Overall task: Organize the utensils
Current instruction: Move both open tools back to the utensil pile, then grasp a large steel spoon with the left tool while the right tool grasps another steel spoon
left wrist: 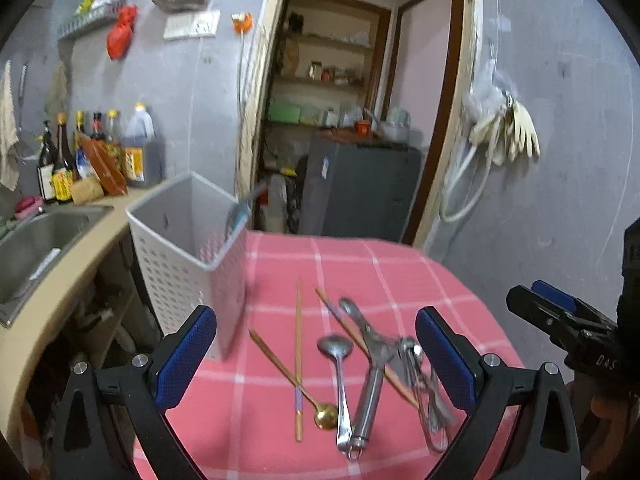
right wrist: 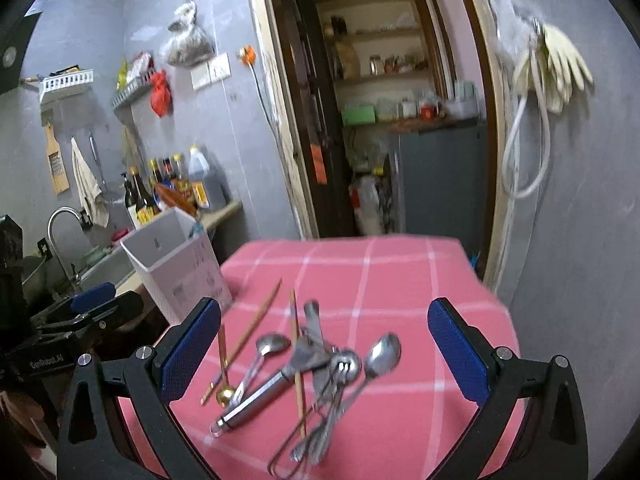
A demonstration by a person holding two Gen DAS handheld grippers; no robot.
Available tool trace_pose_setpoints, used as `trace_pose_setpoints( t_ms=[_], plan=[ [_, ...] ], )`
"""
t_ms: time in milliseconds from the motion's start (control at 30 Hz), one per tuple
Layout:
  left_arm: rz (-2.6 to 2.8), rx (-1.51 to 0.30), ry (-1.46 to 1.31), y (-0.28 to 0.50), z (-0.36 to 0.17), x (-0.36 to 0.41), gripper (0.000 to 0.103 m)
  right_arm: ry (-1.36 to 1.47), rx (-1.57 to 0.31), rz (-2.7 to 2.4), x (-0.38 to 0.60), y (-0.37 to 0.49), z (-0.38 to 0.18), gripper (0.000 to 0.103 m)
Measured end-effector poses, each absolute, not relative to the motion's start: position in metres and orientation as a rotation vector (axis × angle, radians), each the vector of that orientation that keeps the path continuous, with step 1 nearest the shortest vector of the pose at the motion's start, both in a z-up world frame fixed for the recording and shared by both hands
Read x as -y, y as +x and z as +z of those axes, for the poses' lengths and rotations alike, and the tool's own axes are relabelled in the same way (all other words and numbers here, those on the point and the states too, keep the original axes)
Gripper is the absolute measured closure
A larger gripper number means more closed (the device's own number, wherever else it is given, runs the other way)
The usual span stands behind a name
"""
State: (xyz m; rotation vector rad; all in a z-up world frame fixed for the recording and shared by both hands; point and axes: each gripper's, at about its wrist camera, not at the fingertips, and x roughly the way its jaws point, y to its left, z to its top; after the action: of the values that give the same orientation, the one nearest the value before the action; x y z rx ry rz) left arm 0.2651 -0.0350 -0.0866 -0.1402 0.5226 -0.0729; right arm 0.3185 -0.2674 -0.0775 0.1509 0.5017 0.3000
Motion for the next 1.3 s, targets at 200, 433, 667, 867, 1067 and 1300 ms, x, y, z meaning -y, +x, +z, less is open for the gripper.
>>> trace_pose_setpoints(
  t_ms=[200,433,667,867,1067,1300],
  plan=[
    [-0.1,-0.597,-0.145,0.284,-0.109,0.042,0.005,0.181,-0.621,0.321,0.278,0.339,-0.115,0.001],
    [-0.152,-0.696,-0.156,0.311,-0.132,0.055,0.027,0.228,-0.747,0.344,0.287,0.369,-0.155,0.015],
    [-0.191,-0.854,-0.112,0.347,-0.161,0.074,0.044,0.227,-0.846,0.35,0.287,0.396,-0.183,0.042],
    [-0.187,-0.983,-0.12,0.373,-0.181,0.076,0.058,0.23,-0.935,0.338,0.284,0.419,-0.202,0.052],
    [-0.195,-1.083,-0.125,0.394,-0.191,0.08,0.07,0.244,-0.989,0.381,0.278,0.437,-0.212,0.064],
    [-0.207,-1.178,-0.089,0.408,-0.198,0.086,0.083,0.285,-1.033,0.434,0.268,0.449,-0.221,0.073]
  ],
)
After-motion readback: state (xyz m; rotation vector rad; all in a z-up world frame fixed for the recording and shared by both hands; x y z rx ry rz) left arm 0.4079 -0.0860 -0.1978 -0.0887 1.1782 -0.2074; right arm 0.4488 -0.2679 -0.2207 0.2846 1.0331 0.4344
